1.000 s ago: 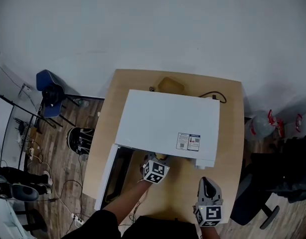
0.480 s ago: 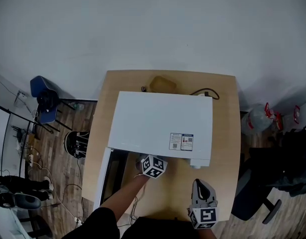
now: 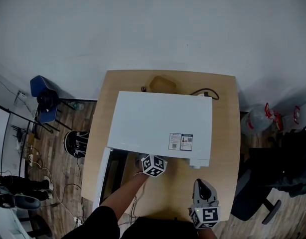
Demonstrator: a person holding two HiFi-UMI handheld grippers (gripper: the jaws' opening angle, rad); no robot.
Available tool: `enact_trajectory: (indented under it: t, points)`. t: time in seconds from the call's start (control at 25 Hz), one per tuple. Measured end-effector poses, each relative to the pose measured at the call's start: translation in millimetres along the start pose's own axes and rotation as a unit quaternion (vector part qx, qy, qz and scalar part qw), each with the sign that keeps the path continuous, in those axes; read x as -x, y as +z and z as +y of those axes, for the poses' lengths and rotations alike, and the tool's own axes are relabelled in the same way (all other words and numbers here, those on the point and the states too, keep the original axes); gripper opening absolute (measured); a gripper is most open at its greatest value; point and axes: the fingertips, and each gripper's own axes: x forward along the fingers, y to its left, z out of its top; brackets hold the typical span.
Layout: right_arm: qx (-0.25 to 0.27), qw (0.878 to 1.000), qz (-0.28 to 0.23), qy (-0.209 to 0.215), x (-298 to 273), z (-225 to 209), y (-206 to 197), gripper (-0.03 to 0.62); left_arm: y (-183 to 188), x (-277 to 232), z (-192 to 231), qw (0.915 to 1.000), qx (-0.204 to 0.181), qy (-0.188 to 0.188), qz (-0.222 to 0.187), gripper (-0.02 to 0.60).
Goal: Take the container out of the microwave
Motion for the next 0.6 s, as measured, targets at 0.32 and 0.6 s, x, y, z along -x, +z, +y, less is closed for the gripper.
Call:
enact_trajectory:
  t: [0.32,0.6]
  points:
    - [-0.013,1.000,0.006,-0.008,7,-3,-6,0.058,-12,5,3,0.9999,-0.003,0.005,0.009,0.057]
    - [-0.011,1.000,0.003,-0.003,14,7,-9,0.060,-14,13,-4,0.9999,-0.007,-0.005,0.008,0.043]
